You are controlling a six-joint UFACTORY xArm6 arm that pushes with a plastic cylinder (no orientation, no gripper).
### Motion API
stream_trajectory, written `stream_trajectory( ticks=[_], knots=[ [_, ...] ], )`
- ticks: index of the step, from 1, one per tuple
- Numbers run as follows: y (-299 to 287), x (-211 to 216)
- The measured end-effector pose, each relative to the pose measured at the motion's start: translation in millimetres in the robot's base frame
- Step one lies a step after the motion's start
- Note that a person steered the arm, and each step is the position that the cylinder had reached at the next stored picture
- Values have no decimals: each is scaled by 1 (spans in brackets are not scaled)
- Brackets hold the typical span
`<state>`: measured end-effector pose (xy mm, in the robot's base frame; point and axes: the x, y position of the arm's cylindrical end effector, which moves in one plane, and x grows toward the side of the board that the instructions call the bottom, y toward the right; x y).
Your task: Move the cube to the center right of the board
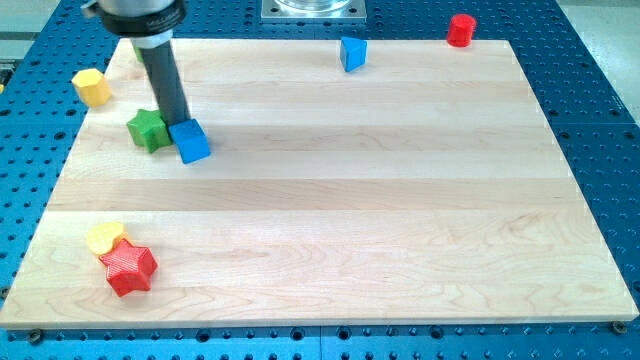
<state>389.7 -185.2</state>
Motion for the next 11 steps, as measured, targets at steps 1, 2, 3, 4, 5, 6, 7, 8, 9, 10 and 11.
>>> stream_trajectory(
  ticks=[1, 2, 3, 4, 5, 6, 7, 8, 9, 10, 11],
  knots=[
    [-64, 22],
    [-59, 28],
    [19, 9],
    [109, -7],
    [183, -10],
    [229, -10],
    [247, -10],
    [256, -10],
    [263, -10],
    [266, -9],
    [248, 12]
  ],
)
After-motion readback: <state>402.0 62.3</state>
